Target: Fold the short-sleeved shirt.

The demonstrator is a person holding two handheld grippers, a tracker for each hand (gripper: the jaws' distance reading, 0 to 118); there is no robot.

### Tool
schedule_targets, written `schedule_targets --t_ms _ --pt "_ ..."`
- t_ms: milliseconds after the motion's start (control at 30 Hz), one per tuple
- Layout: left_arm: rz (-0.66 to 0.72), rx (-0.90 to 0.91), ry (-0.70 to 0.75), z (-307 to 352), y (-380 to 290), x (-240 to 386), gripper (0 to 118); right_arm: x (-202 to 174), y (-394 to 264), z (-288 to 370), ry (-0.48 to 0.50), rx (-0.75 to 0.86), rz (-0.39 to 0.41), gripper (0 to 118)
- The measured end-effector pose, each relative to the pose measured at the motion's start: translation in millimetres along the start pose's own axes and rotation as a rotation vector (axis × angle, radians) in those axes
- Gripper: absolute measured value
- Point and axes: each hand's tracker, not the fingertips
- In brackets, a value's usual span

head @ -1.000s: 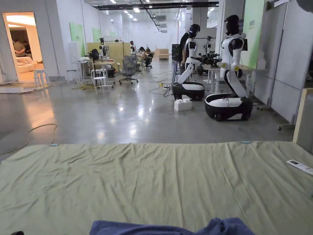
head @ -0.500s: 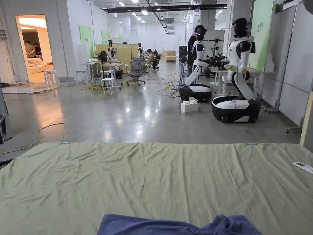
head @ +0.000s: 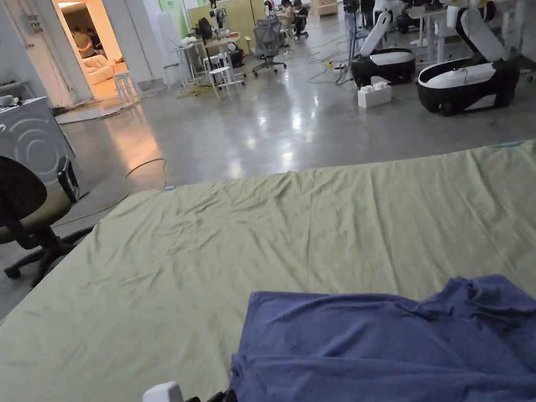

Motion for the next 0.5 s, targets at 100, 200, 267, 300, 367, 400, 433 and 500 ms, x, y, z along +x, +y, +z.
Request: schedule_targets --t_ms 100,200,267,300,367,400,433,500 --pt "-0.034 -0.030 0.001 -46.6 -5.2 -3.1 77 6.2 -10.8 -1.3 -0.037 -0.052 -0.013 0" --pt "-0.069 -0.146 0.043 -85.0 -16.2 -2.3 76 12.3 -18.6 1.5 -0.058 -0.076 -0.034 0" --pt "-0.118 -0.182 0.059 -99.4 -20.1 1.4 75 15.6 -22.5 2.7 -0.071 -0.093 -0.033 0" --pt "-0.148 -0.184 0.072 -97.3 -21.9 5.5 74 16.4 -25.0 3.8 -0.081 -0.104 -0.028 0" --pt "-0.198 -0.170 0.105 -93.4 -18.3 15.9 55 18.9 -30.2 2.6 -0.094 -0.122 -0.024 0" --pt "-0.256 -0.165 0.120 -89.1 -20.7 20.8 41 21.3 -33.1 -0.1 -0.094 -0.134 -0.030 0" --pt "-0.295 -0.158 0.133 -87.4 -22.9 23.3 23 23.5 -36.0 -3.4 -0.091 -0.148 -0.042 0" --pt "-0.253 -0.184 0.097 -87.7 -21.9 27.0 12 30.3 -40.2 -18.9 -0.079 -0.181 -0.076 0"
